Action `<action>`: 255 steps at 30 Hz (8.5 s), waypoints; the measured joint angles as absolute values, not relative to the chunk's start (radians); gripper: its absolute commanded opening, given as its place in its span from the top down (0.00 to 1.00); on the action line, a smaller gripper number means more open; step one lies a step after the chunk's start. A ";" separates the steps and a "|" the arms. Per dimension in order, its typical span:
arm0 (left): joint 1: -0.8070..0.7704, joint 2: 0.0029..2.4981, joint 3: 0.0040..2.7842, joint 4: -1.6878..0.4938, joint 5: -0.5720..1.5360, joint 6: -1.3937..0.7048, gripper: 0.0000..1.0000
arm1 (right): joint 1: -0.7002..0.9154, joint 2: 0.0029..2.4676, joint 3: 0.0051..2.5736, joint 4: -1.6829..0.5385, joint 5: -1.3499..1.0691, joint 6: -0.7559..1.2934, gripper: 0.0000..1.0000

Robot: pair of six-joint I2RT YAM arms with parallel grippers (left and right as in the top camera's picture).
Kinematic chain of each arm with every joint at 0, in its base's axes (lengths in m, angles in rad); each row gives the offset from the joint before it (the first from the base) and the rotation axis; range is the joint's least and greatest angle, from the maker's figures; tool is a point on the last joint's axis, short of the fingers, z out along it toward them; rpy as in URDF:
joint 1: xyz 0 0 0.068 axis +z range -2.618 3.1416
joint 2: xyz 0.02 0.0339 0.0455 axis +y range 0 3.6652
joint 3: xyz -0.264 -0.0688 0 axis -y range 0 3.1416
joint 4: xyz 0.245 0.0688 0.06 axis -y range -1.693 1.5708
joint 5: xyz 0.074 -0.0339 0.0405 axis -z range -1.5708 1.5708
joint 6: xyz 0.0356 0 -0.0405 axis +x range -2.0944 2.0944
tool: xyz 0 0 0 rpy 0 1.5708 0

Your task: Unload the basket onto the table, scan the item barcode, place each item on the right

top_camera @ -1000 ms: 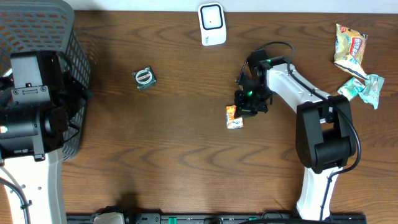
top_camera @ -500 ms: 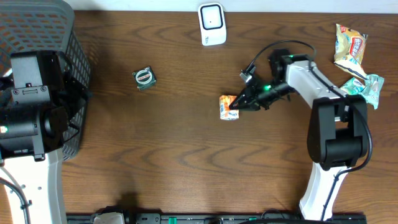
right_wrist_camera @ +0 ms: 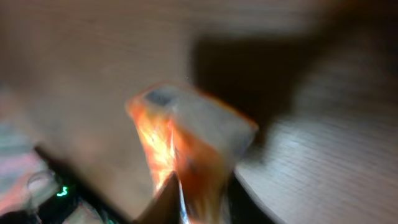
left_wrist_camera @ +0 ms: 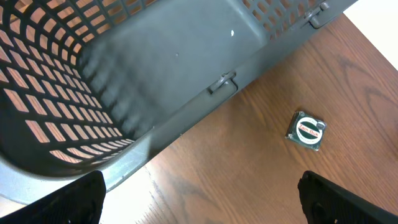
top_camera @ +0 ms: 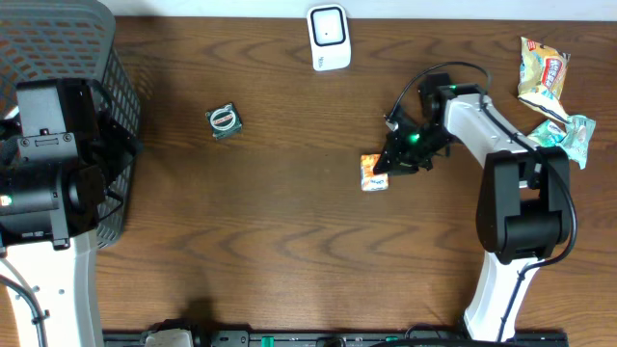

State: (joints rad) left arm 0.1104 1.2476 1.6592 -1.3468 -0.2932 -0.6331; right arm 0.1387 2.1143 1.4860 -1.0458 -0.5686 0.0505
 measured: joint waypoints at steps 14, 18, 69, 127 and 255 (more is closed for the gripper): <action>0.111 1.248 1.659 -1.347 -0.293 -0.633 0.03 | 0.214 2.114 1.486 -1.007 -0.451 0.157 0.48; 0.110 1.248 1.659 -1.346 -0.293 -0.633 0.02 | 0.221 2.114 1.486 -0.983 -0.440 0.161 0.60; 0.111 1.248 1.659 -1.347 -0.293 -0.633 0.02 | 0.107 2.121 1.412 -0.986 -1.420 -0.242 0.99; 0.110 1.248 1.659 -1.347 -0.293 -0.633 0.02 | 0.254 2.091 1.396 -0.874 -0.441 0.141 0.86; 0.111 1.248 1.659 -1.346 -0.293 -0.633 0.03 | 0.240 1.728 1.359 -0.648 -1.220 0.204 0.99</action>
State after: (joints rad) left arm 0.1108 1.2476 1.6592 -1.3464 -0.2928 -0.6331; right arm 0.2401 1.7275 1.3594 -0.6483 -1.2198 0.2035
